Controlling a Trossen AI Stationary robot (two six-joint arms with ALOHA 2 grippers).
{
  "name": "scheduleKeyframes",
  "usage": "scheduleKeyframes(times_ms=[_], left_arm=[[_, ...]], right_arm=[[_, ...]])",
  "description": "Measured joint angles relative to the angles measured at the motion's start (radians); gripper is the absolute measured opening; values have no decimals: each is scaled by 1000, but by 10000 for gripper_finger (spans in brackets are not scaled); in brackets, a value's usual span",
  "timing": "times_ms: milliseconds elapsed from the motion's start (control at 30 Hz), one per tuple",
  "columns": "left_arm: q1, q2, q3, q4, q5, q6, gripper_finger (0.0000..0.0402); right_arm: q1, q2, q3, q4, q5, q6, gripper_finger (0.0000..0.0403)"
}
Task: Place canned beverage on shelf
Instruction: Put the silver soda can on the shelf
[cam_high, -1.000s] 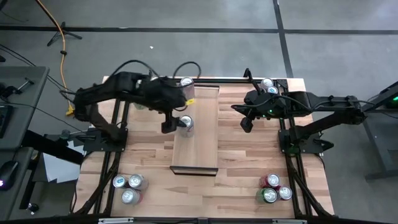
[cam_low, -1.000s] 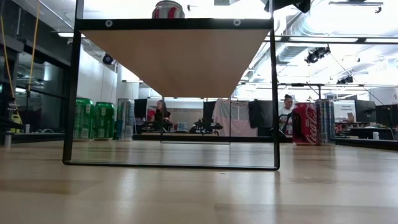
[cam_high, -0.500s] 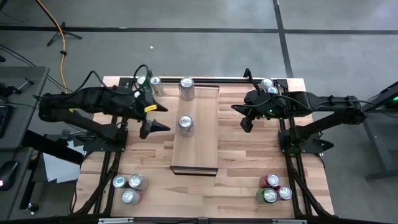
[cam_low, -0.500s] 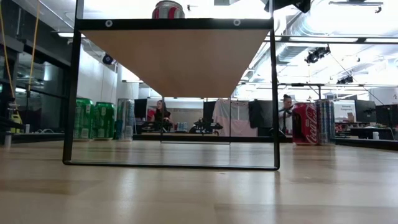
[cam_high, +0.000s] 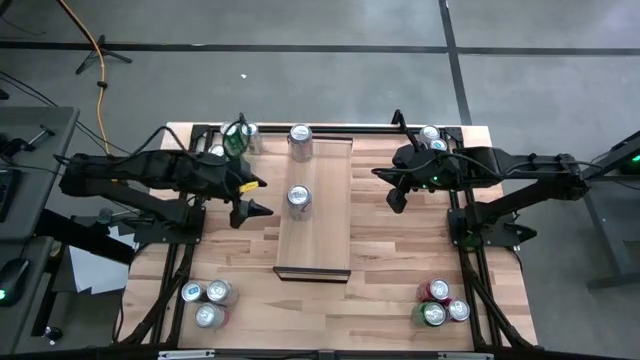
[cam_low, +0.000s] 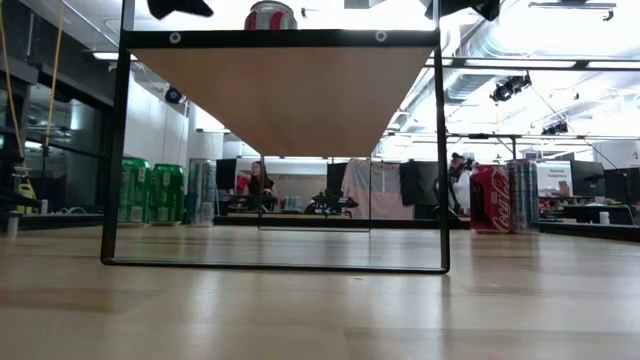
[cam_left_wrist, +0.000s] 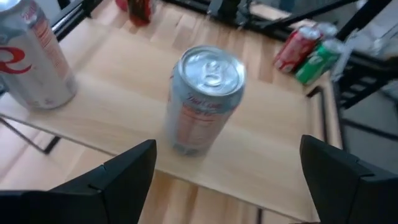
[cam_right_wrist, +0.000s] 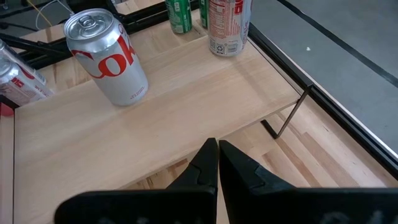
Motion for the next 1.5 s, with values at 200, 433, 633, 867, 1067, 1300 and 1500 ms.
scheduleKeyframes(times_ms=[200,433,633,867,1067,1300,1500], left_arm=[[0,-22,-143,245,41,204,326],[79,-95,-339,520,56,418,320],[225,-39,-367,603,277,517,320],[356,73,-367,708,569,543,320],[388,159,-367,790,738,525,319],[388,235,-367,898,795,505,319],[388,266,-367,900,804,506,307]], right_arm=[[0,0,0,0,6,19,0],[0,0,0,0,6,45,0],[0,0,0,0,5,69,0],[0,0,0,0,5,88,0],[0,0,0,0,5,95,0],[0,0,0,0,5,95,0],[0,0,0,0,5,95,0]])
